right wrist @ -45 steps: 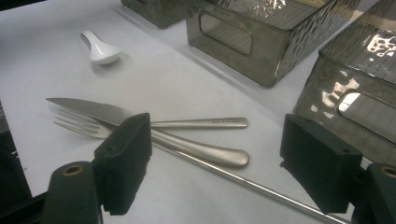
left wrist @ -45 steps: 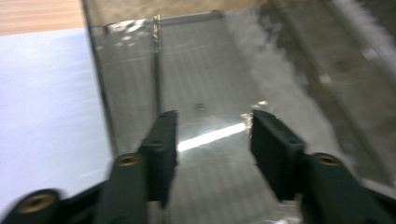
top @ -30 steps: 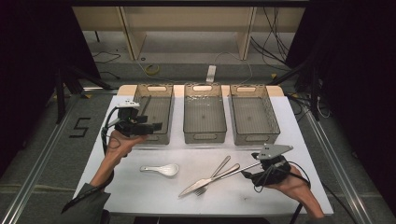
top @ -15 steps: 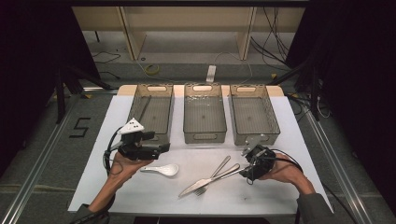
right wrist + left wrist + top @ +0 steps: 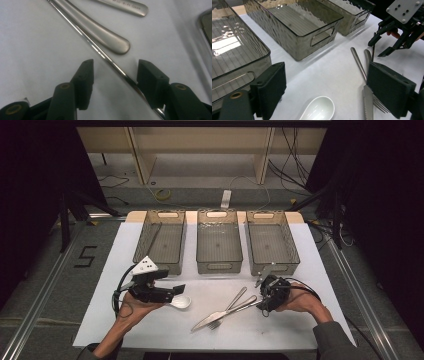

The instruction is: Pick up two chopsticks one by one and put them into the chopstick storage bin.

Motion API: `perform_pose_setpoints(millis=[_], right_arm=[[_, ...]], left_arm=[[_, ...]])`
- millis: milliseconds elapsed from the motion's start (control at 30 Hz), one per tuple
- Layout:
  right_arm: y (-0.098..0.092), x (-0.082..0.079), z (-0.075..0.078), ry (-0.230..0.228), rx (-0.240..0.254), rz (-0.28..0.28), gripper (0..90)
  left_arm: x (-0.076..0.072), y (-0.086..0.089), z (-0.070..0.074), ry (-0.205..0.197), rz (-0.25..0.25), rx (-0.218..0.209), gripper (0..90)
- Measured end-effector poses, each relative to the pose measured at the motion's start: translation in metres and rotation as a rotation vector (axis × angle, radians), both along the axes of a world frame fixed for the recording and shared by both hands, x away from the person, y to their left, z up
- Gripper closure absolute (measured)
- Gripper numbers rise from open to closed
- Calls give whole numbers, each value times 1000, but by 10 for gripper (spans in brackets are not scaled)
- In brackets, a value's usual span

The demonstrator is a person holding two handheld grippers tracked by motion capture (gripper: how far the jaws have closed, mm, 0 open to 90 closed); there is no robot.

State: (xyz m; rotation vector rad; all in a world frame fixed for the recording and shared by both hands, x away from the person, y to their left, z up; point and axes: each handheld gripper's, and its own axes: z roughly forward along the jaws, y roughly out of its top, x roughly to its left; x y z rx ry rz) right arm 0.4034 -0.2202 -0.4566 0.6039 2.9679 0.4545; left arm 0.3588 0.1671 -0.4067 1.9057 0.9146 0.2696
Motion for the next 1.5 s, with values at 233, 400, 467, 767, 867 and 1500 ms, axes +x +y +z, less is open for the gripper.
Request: perform_pose_setpoints(millis=[233,400,467,767,867,1500], right_arm=[[2,-4,-1,12,-25,13,591],[3,-9,1,26,-49,31,655],[3,-9,1,16,-60,57,668],[8,-14,2,27,-119,106,737],[11,-16,2,13,-132,128,746],[16,-28,3,6,-193,246,846]], left_arm=[[-2,2,0,-3,1,-8,157],[-2,1,-1,3,0,-12,157],[-1,2,-1,9,-1,-11,158],[-2,2,0,7,-2,-25,159],[-2,2,0,6,-3,-26,159],[-2,1,-1,14,-4,-26,161]])
